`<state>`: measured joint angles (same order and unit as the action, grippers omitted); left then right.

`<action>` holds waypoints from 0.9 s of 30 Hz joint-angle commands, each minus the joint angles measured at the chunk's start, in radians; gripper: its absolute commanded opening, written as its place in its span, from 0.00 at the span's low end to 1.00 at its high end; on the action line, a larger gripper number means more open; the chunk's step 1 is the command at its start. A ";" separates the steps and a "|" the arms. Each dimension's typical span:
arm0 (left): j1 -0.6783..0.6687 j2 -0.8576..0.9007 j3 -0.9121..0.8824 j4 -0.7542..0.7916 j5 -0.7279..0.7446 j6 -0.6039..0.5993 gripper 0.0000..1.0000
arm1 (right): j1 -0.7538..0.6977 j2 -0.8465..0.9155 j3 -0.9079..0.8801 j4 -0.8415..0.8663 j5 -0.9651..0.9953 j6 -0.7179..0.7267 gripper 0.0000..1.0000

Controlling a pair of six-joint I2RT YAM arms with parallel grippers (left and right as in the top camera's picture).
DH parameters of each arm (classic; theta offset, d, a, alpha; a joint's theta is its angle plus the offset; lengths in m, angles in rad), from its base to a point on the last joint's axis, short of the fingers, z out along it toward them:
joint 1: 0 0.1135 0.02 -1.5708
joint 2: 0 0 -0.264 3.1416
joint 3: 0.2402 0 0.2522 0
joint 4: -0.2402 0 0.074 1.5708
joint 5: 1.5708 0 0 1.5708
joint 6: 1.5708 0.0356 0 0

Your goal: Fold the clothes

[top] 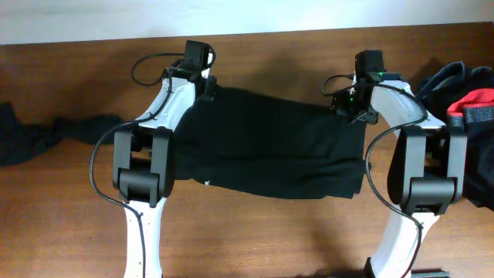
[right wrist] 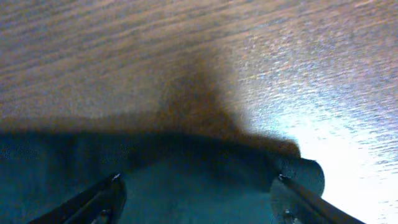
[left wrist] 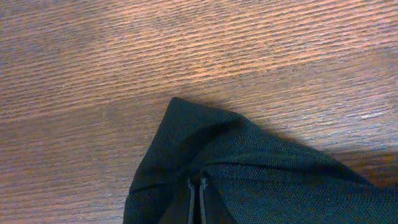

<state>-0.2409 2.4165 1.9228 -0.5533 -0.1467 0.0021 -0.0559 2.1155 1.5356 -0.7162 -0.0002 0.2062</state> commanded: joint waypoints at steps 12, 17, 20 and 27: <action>0.002 0.007 0.025 -0.008 -0.015 -0.014 0.01 | 0.011 0.045 0.016 0.020 0.008 -0.018 0.65; 0.002 0.007 0.025 -0.009 -0.015 -0.014 0.01 | 0.011 0.052 0.016 0.017 0.005 -0.019 0.31; 0.002 0.007 0.025 -0.008 -0.015 -0.014 0.01 | 0.011 0.052 0.016 0.019 0.005 -0.019 0.17; 0.007 0.006 0.041 -0.014 -0.019 -0.013 0.01 | 0.009 0.051 0.026 0.027 0.006 -0.019 0.04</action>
<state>-0.2409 2.4165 1.9255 -0.5621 -0.1471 -0.0010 -0.0551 2.1479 1.5356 -0.6937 -0.0002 0.1841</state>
